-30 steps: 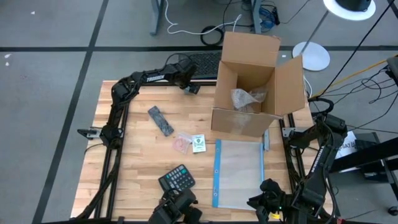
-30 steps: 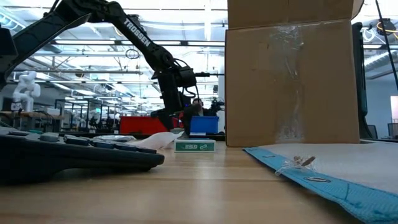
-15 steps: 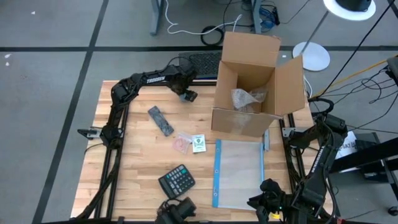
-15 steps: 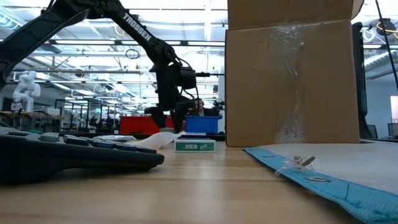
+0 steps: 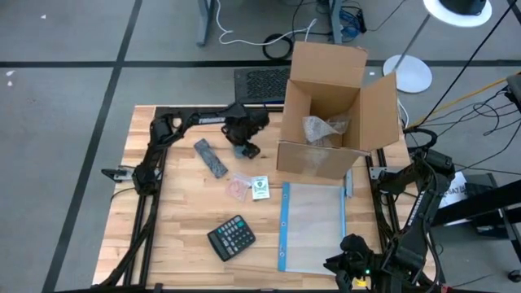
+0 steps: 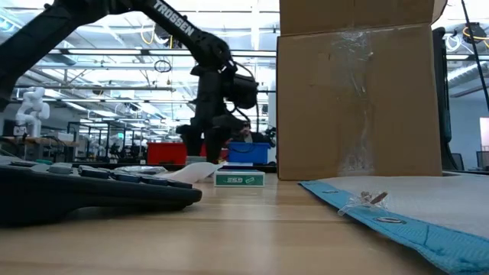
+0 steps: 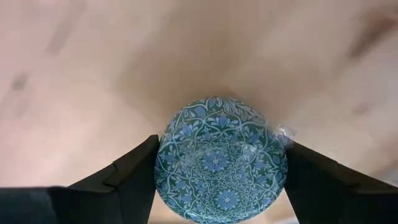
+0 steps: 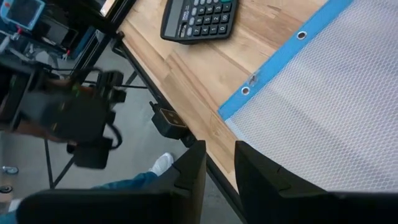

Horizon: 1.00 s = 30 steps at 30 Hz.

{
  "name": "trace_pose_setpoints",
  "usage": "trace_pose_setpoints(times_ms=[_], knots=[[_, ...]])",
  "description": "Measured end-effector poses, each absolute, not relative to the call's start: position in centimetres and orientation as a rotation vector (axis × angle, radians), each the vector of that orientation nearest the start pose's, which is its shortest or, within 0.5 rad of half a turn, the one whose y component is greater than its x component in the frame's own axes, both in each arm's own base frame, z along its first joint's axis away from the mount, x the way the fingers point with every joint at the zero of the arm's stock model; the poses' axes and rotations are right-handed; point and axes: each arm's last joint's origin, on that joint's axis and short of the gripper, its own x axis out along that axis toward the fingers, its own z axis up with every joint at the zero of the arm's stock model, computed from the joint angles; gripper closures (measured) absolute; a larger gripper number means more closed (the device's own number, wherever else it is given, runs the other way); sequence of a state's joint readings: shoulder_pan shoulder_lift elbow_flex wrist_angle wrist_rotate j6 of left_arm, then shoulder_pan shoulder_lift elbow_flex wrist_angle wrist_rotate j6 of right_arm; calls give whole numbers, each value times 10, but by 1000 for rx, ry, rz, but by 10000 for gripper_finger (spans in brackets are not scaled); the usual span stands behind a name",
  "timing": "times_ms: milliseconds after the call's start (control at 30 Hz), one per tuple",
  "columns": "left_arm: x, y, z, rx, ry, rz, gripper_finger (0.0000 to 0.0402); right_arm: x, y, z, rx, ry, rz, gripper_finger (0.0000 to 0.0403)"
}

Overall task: Unpack boxes
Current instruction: Move the scented candle to the center of the table

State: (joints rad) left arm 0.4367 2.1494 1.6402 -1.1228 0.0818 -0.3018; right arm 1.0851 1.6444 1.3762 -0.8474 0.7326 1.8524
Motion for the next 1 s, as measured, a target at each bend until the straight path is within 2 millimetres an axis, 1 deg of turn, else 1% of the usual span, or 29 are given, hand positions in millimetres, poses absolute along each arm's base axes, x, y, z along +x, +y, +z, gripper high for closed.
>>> trace_pose_setpoints(times_ms=[100, 300, 467, 767, 867, 1000], knots=[[372, 149, 161, -618, 1566, 479, 114, 171, 284, 280, 879, 666, -353, 328], [379, 112, 161, -558, 1648, 414, 113, 167, 286, 280, 864, 669, -339, 328], [382, 88, 162, -530, 1689, 393, 112, 167, 287, 280, 847, 671, -331, 328], [387, 57, 162, -524, 1676, 346, 112, 167, 287, 280, 842, 671, -330, 328], [384, 51, 165, -542, 1636, 369, 111, 167, 287, 280, 843, 671, -330, 328], [377, 48, 167, -554, 1571, 394, 111, 167, 287, 280, 844, 671, -329, 328]])
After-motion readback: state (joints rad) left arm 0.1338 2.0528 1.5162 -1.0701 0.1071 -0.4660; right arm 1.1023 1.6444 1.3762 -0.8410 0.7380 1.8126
